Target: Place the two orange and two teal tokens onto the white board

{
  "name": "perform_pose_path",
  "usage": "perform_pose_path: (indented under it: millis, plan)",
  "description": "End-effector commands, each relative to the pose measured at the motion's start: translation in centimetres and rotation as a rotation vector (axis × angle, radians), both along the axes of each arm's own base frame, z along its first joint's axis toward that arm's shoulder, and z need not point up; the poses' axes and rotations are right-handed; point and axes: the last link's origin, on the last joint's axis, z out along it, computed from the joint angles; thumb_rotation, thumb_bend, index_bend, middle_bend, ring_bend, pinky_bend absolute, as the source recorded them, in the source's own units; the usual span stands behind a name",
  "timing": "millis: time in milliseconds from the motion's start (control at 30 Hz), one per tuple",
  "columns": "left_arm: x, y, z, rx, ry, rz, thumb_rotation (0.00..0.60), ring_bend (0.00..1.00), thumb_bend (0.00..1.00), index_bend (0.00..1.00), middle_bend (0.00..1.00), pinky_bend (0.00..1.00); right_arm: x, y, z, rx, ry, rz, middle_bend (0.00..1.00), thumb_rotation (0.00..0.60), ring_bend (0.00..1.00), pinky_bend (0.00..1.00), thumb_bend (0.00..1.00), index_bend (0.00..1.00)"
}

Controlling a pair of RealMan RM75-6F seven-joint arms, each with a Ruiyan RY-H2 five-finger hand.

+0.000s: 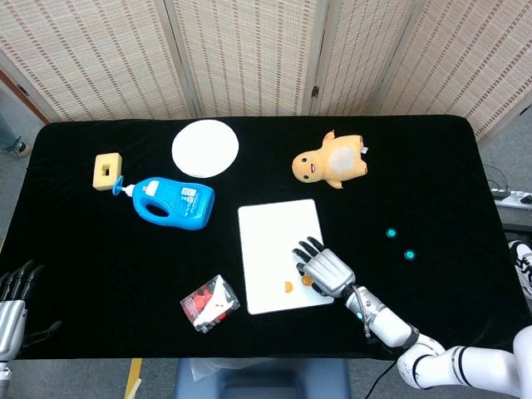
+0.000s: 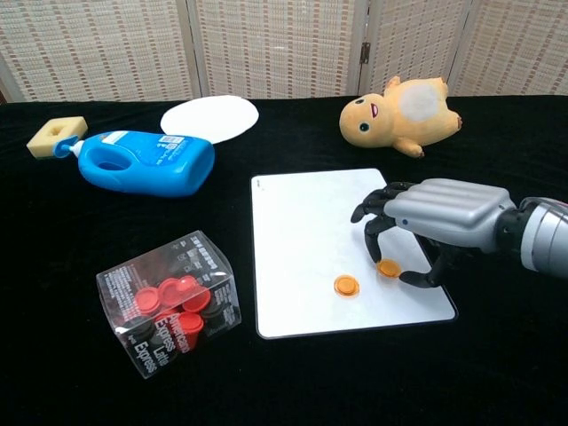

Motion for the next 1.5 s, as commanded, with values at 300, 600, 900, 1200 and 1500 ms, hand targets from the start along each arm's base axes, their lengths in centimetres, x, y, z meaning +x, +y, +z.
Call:
perform_pose_path:
  millis: [300, 600, 900, 1200, 1500]
  plan:
    - [-0.1, 0.0, -0.2, -0.004, -0.004, 0.002, 0.600, 0.00, 0.10, 0.00, 0.00, 0.00, 0.4, 0.8, -0.2, 0.004, 0.019, 0.038, 0.16, 0.600, 0.03, 0.00, 0.44, 0.49]
    - [-0.4, -0.1, -0.3, -0.008, -0.008, 0.011, 0.600, 0.00, 0.10, 0.00, 0.00, 0.00, 0.3, 1.1, -0.2, 0.011, 0.032, 0.035, 0.15, 0.600, 0.04, 0.00, 0.44, 0.41]
    - [-0.3, 0.0, -0.3, -0.004, -0.008, 0.001, 0.600, 0.00, 0.10, 0.00, 0.00, 0.00, 0.4, 1.1, 0.7, -0.011, 0.015, 0.035, 0.14, 0.600, 0.03, 0.00, 0.44, 0.27]
    - [-0.1, 0.3, -0.3, -0.007, -0.008, -0.009, 0.600, 0.00, 0.10, 0.00, 0.00, 0.00, -2.9, -2.5, 6.0, -0.230, -0.001, -0.106, 0.14, 0.600, 0.04, 0.00, 0.44, 0.31]
    - [0.5, 0.7, -0.5, -0.016, -0.006, -0.030, 0.600, 0.00, 0.10, 0.00, 0.00, 0.00, -9.0, -5.2, 8.8, -0.351, 0.054, -0.317, 0.14, 0.600, 0.04, 0.00, 0.44, 0.32]
